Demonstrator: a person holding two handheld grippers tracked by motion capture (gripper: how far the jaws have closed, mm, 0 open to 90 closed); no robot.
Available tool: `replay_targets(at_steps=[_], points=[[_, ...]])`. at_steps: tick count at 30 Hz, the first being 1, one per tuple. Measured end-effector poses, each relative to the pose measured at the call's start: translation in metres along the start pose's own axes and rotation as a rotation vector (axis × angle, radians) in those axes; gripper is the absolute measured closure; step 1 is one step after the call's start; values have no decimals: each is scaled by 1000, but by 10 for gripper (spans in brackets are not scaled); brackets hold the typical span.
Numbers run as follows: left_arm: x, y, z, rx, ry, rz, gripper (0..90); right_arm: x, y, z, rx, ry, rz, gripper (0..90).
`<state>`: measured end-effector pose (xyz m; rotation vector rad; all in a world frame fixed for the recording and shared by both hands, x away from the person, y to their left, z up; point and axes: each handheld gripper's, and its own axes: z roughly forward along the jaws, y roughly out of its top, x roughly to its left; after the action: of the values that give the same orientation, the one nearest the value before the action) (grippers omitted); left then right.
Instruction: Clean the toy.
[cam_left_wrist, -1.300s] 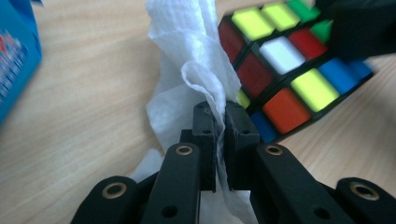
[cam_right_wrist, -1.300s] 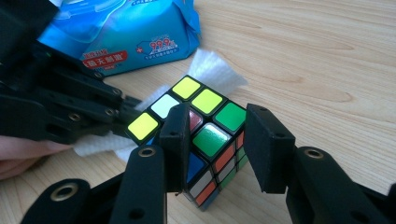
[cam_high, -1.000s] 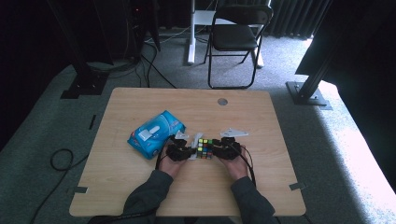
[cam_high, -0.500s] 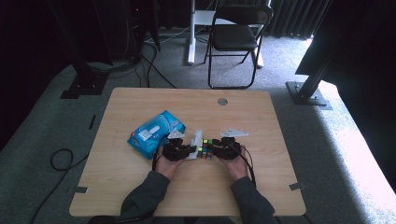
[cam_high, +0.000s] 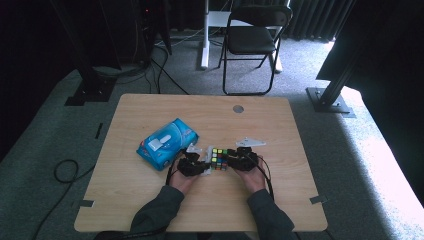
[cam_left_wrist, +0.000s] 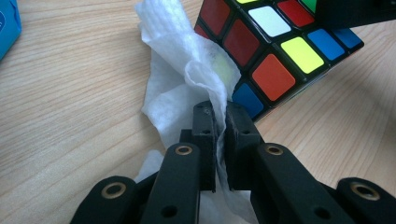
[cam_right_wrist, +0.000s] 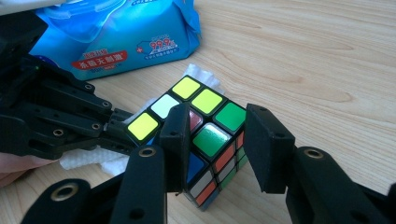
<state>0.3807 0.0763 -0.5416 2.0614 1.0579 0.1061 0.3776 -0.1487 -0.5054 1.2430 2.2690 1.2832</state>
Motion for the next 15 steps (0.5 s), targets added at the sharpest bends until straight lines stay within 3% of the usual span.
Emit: replay_targets(at_steps=[4,6,10,15], points=[[0,0,-2,-9,10,0,837,3,1,0,7,-16,-10,596],[2,0,-4,-17,12,-8,837,4,2,0,10,-43,-16,532],[5,2,-8,-26,19,-12,837,8,3,0,4,-51,4,417],[2,1,-8,-30,6,-5,837,17,7,3,-13,-64,13,345]])
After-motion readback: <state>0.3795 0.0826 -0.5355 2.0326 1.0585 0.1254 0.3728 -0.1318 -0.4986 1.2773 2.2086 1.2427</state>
